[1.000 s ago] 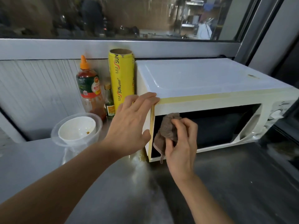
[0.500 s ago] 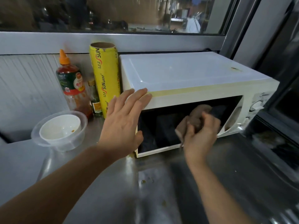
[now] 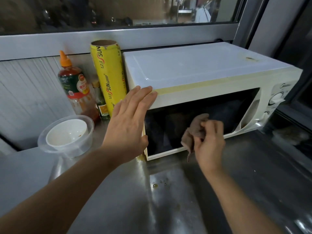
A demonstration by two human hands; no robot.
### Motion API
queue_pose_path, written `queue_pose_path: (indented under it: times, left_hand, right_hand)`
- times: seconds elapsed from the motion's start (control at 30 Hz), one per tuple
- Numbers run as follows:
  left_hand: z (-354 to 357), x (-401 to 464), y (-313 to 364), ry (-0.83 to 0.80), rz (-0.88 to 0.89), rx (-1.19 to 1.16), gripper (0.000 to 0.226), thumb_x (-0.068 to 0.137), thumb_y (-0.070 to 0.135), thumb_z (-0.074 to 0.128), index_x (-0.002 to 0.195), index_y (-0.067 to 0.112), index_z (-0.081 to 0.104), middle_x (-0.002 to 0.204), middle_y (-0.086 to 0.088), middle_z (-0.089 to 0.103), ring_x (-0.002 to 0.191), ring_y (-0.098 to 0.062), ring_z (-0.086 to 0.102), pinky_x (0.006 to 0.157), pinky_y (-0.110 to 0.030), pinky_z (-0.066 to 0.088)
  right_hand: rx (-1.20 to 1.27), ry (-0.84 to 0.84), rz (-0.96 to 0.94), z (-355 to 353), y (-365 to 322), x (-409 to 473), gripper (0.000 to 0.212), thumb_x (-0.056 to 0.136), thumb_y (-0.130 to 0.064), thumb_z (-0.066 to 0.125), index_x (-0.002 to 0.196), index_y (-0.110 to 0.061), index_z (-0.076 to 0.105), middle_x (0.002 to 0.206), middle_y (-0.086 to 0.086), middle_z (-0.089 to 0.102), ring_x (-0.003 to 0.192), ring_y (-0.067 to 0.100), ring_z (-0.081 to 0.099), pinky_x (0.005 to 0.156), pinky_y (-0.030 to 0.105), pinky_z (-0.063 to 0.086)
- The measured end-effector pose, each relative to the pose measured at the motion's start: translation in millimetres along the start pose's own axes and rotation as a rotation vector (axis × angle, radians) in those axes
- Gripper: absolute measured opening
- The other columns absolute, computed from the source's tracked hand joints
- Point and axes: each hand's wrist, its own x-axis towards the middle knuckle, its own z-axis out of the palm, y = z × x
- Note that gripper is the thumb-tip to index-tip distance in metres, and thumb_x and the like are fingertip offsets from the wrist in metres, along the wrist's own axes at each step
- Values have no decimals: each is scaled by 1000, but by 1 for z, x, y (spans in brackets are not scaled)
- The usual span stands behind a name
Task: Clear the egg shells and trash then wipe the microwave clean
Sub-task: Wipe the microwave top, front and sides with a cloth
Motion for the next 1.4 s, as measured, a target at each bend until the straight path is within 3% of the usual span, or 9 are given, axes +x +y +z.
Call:
queue_pose_path:
  times: [0.2,0.37,0.47,0.63,0.8,1.03,1.13,1.23,1.4]
  left_hand:
    - [-1,0,-1,4,26,20,103,56,6,70,145,19,19,154,-1,22,145,-22,12,115,-43,21]
    - [1,0,-1,22,32,49,103,55,8,74,144,16,22,153,-3,26,144,-23,16,113,-42,25]
    - [4,1,0,47,23,58,103,55,9,75,144,16,23,152,-4,27,143,-23,17,113,-41,23]
    - [11,2,-1,74,20,51,105,54,9,78,143,14,23,151,-5,25,143,-27,18,115,-39,19]
    - [13,3,-3,54,21,55,107,54,14,79,143,14,20,151,-6,23,143,-28,15,116,-35,12]
    - [13,3,1,52,14,37,106,53,16,78,142,10,21,149,-10,24,143,-31,16,118,-37,13]
    - [12,3,2,25,-1,63,108,56,22,80,144,12,19,151,-7,22,144,-28,14,118,-32,9]
    - [13,2,1,26,-5,67,106,59,24,80,145,15,18,152,-4,21,144,-25,13,117,-30,6]
    - [10,2,3,49,-14,70,101,59,21,79,144,15,24,151,-4,26,143,-24,16,118,-29,9]
  right_hand:
    - [104,29,243,11,-25,-15,35,71,11,59,104,-1,56,109,19,48,89,31,52,71,14,28]
    - [124,-84,-68,39,-65,-64,35,74,5,65,96,-12,44,101,13,47,84,23,56,70,23,48]
    - [109,-108,-127,35,-49,-53,33,74,5,60,96,-13,43,98,15,49,80,25,58,69,19,46]
    - [65,-33,44,14,3,-21,37,69,13,54,102,-2,50,102,23,47,79,32,55,72,18,36]
    - [32,-1,435,6,37,-4,33,81,1,55,113,1,49,113,20,47,100,32,49,78,26,32]
    - [139,6,291,41,-28,-63,34,64,8,66,90,-6,50,88,13,54,78,27,53,67,23,35]
    - [235,-6,308,64,-64,-91,34,71,5,64,87,-16,43,86,8,49,73,20,50,64,22,39]
    - [288,-6,380,72,-77,-99,28,72,10,61,86,-10,47,90,5,47,76,20,49,65,24,43]
    - [336,-36,412,57,-61,-84,25,74,10,57,88,-8,47,93,6,49,73,5,47,66,7,38]
